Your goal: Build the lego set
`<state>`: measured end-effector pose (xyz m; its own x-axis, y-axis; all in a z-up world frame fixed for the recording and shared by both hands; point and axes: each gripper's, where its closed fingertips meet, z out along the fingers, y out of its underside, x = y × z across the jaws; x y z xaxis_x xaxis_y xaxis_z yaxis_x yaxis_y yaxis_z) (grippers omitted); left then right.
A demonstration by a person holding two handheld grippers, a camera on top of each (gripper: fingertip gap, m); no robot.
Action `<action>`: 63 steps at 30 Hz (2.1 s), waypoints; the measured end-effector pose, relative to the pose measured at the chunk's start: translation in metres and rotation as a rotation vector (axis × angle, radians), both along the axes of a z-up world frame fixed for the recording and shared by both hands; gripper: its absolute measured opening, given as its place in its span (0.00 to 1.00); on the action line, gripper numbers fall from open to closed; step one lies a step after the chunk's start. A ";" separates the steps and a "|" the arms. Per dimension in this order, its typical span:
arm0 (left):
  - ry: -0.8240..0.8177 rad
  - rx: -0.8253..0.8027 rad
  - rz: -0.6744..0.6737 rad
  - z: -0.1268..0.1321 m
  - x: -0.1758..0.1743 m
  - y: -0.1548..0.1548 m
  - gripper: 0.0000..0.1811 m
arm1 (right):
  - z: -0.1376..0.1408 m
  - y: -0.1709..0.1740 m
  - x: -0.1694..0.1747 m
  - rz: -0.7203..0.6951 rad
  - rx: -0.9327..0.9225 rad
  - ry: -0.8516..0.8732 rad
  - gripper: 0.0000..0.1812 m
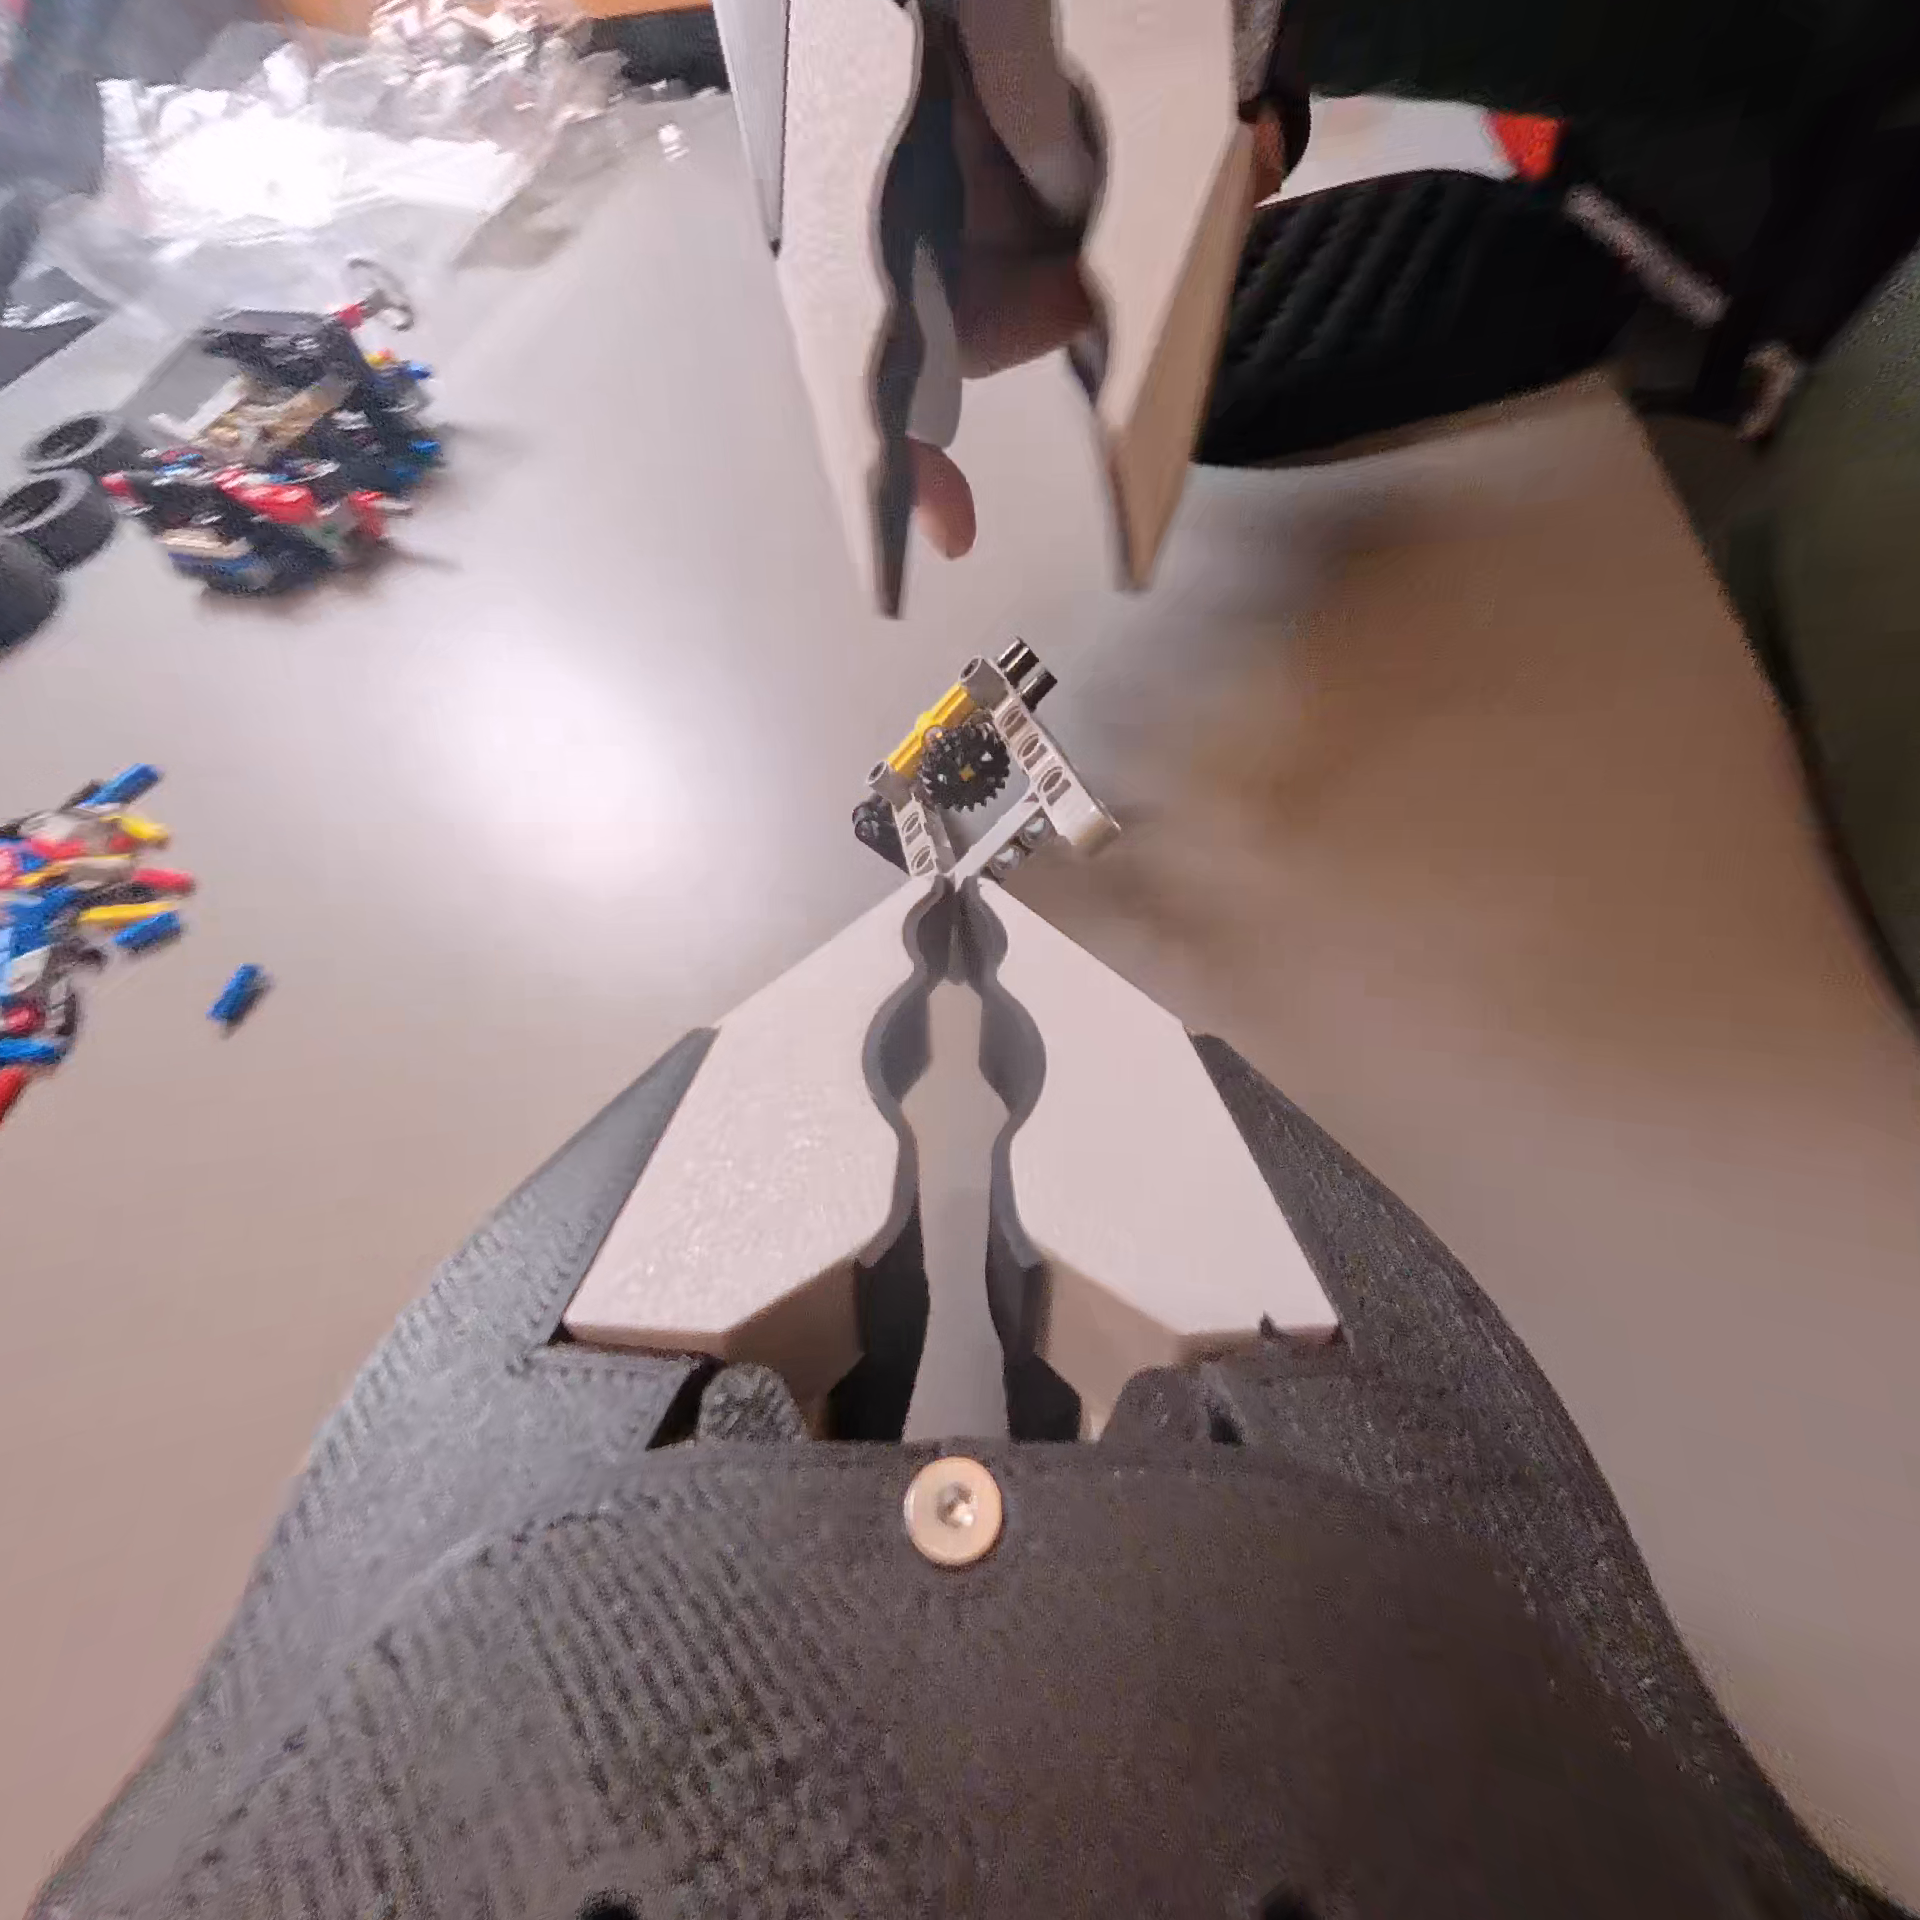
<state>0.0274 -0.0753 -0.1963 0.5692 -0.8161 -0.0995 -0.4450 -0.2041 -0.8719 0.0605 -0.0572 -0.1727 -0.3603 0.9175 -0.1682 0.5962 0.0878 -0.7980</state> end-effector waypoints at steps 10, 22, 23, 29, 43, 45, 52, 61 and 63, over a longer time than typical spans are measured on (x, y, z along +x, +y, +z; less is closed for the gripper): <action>0.056 0.028 -0.304 -0.010 0.013 -0.015 0.00 | -0.058 -0.017 0.020 0.373 0.201 -0.167 0.36; 0.123 -0.169 0.050 -0.024 -0.055 0.009 0.19 | -0.056 0.031 -0.009 0.259 0.334 -0.247 0.32; 0.153 -0.189 0.053 -0.030 -0.055 0.009 0.17 | -0.057 0.034 -0.012 0.258 0.328 -0.247 0.32; 0.223 -0.168 0.074 -0.037 -0.055 0.012 0.04 | -0.057 0.049 -0.017 0.202 0.356 -0.195 0.33; -0.026 -0.048 -0.115 0.020 0.014 -0.015 0.04 | -0.002 -0.036 -0.017 0.110 0.134 0.243 0.13; -0.019 -0.037 -0.117 0.020 0.018 -0.017 0.04 | -0.001 -0.037 -0.019 0.105 0.130 0.249 0.09; -0.161 -0.004 -0.020 0.038 0.010 -0.004 0.05 | 0.013 -0.026 -0.026 0.033 0.176 0.385 0.03; -1.034 -0.349 0.052 0.099 -0.006 0.016 0.09 | 0.084 0.000 -0.027 -0.230 0.605 0.896 0.03; -1.069 -0.382 0.032 0.100 0.000 0.015 0.09 | 0.083 0.000 -0.028 -0.247 0.714 0.908 0.03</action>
